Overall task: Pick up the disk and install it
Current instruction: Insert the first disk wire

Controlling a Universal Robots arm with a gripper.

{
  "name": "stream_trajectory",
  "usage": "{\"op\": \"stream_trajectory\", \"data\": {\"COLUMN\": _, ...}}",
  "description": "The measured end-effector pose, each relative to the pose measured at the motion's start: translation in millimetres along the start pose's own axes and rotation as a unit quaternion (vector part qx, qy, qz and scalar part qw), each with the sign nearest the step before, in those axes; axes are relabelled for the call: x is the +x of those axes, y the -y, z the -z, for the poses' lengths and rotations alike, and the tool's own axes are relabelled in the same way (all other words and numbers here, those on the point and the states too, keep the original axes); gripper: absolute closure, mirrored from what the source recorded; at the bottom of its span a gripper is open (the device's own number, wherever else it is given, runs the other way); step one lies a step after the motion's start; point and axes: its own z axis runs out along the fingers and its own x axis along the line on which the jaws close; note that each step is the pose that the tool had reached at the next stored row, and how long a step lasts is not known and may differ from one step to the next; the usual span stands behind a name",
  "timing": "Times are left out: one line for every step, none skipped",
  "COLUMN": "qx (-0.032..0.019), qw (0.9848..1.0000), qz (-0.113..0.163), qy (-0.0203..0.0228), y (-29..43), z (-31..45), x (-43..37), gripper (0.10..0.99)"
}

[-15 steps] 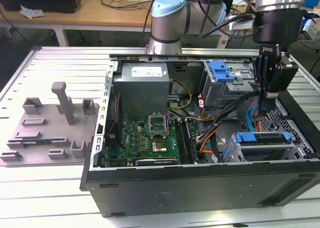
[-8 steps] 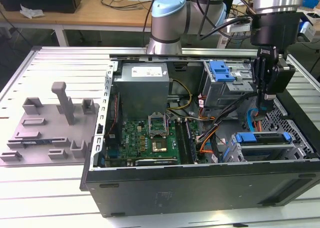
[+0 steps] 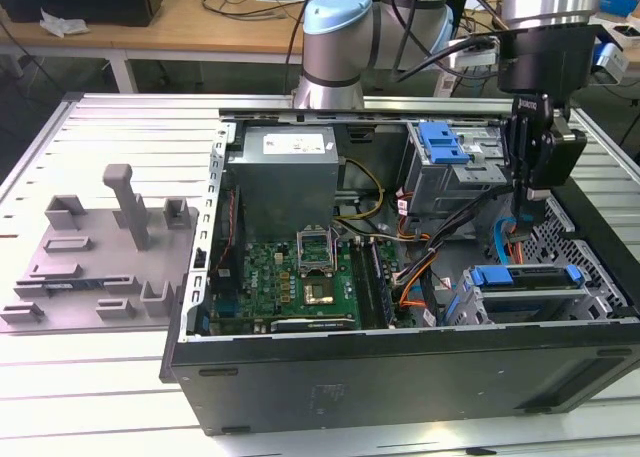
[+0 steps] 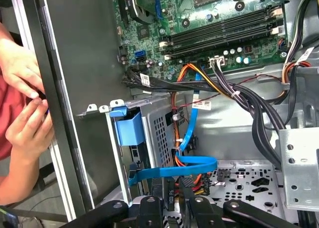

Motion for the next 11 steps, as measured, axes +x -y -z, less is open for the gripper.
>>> {"op": "stream_trajectory", "data": {"qx": 0.0017, "qw": 1.0, "qz": 0.001, "qy": -0.0019, "y": 0.0, "z": -0.1, "x": -0.3, "gripper": 0.816}}
{"op": "stream_trajectory", "data": {"qx": 0.0028, "qw": 1.0, "qz": 0.002, "qy": -0.0029, "y": -0.1, "z": -0.4, "x": -0.7, "gripper": 0.816}}
{"op": "stream_trajectory", "data": {"qx": 0.0035, "qw": 1.0, "qz": 0.003, "qy": -0.0036, "y": -0.2, "z": -0.8, "x": -0.9, "gripper": 0.831}}
{"op": "stream_trajectory", "data": {"qx": 0.004, "qw": 1.0, "qz": 0.003, "qy": -0.0053, "y": -0.4, "z": -1.4, "x": -1.2, "gripper": 0.922}}
{"op": "stream_trajectory", "data": {"qx": 0.0041, "qw": 1.0, "qz": 0.003, "qy": -0.0061, "y": -0.4, "z": -1.4, "x": -1.3, "gripper": 0.922}}
{"op": "stream_trajectory", "data": {"qx": 0.0037, "qw": 1.0, "qz": 0.003, "qy": -0.0038, "y": 0.1, "z": -1.2, "x": -1.2, "gripper": 0.922}}
{"op": "stream_trajectory", "data": {"qx": 0.0012, "qw": 1.0, "qz": 0.004, "qy": 0.001, "y": 3.3, "z": 1.0, "x": 0.7, "gripper": 0.922}}
{"op": "stream_trajectory", "data": {"qx": -0.002, "qw": 1.0, "qz": 0.005, "qy": 0.0041, "y": 6.3, "z": 3.1, "x": 2.1, "gripper": 0.922}}
{"op": "stream_trajectory", "data": {"qx": -0.0045, "qw": 1.0, "qz": 0.005, "qy": 0.0065, "y": 8.4, "z": 4.2, "x": 3.0, "gripper": 0.922}}
{"op": "stream_trajectory", "data": {"qx": -0.0064, "qw": 0.9999, "qz": 0.006, "qy": 0.0084, "y": 10.2, "z": 4.7, "x": 3.6, "gripper": 0.922}}
{"op": "stream_trajectory", "data": {"qx": -0.0091, "qw": 0.9999, "qz": 0.007, "qy": 0.0107, "y": 12.1, "z": 4.8, "x": 4.1, "gripper": 0.922}}
